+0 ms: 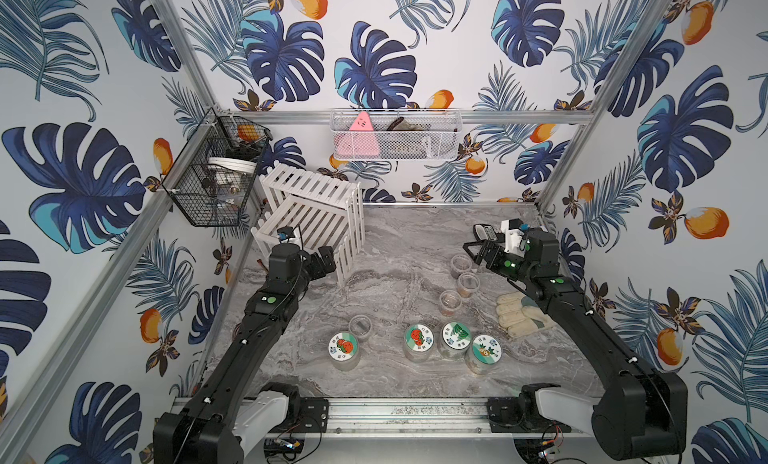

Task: Place the seed container on the shelf
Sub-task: Move the shelf to the center of the board.

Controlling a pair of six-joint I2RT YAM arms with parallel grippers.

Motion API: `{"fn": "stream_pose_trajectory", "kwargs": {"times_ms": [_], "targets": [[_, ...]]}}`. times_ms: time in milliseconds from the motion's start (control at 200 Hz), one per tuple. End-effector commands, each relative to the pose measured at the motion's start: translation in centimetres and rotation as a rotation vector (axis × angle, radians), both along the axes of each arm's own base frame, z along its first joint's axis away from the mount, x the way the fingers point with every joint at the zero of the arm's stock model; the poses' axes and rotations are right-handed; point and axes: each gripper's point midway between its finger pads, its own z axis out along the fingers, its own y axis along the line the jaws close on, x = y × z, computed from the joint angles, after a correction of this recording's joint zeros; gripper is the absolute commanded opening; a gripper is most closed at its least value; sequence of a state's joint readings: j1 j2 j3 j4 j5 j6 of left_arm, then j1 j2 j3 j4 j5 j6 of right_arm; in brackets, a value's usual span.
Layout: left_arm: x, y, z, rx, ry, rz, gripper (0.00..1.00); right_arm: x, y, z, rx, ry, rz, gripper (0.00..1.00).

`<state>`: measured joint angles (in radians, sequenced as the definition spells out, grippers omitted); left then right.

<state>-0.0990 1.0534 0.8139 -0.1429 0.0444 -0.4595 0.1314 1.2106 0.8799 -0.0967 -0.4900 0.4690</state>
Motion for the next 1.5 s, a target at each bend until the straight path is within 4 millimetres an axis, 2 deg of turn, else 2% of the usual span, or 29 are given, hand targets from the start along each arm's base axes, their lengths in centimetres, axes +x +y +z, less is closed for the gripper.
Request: {"fn": "stream_pose_trajectory", "kwargs": {"times_ms": [0,135,255,395,500,635,886,1161,1366,1496], "targets": [[0.0,-3.7,0.2,-0.013,0.035,-0.192,0.99,-1.5,1.8,-1.1,-0.066,0.049,0.07,1.0],[0.9,-5.9,0.2,0.06,0.076,-0.256,0.99,-2.2,3.8,-1.4,-0.085,0.062,0.12,1.0],[2.3,-6.7,-0.6,0.14,0.124,-0.264,0.97,-2.5,4.7,-1.5,-0.085,0.069,0.139,1.0],[4.1,-4.8,-2.4,0.274,0.234,-0.167,0.94,-2.9,5.1,-1.6,-0.09,0.077,0.149,1.0],[4.6,-4.3,-3.3,0.306,0.27,-0.142,0.92,-3.2,4.9,-1.9,-0.097,0.081,0.138,1.0],[4.8,-5.5,-3.8,0.265,0.261,-0.18,0.92,-3.3,4.9,-2.3,-0.088,0.088,0.138,1.0],[4.5,-9.8,-6.1,0.242,0.318,-0.344,0.89,-3.2,4.9,-2.6,-0.094,0.105,0.137,1.0],[3.3,-15.8,-5.4,0.209,0.274,-0.5,0.89,-3.3,4.7,-2.5,-0.1,0.096,0.124,1.0],[1.9,-21.7,-5.4,0.223,0.268,-0.627,0.89,-3.1,4.2,-2.6,-0.114,0.106,0.097,1.0],[1.2,-25.2,-4.4,0.182,0.237,-0.684,0.89,-2.8,3.7,-2.8,-0.129,0.112,0.058,1.0]]}}
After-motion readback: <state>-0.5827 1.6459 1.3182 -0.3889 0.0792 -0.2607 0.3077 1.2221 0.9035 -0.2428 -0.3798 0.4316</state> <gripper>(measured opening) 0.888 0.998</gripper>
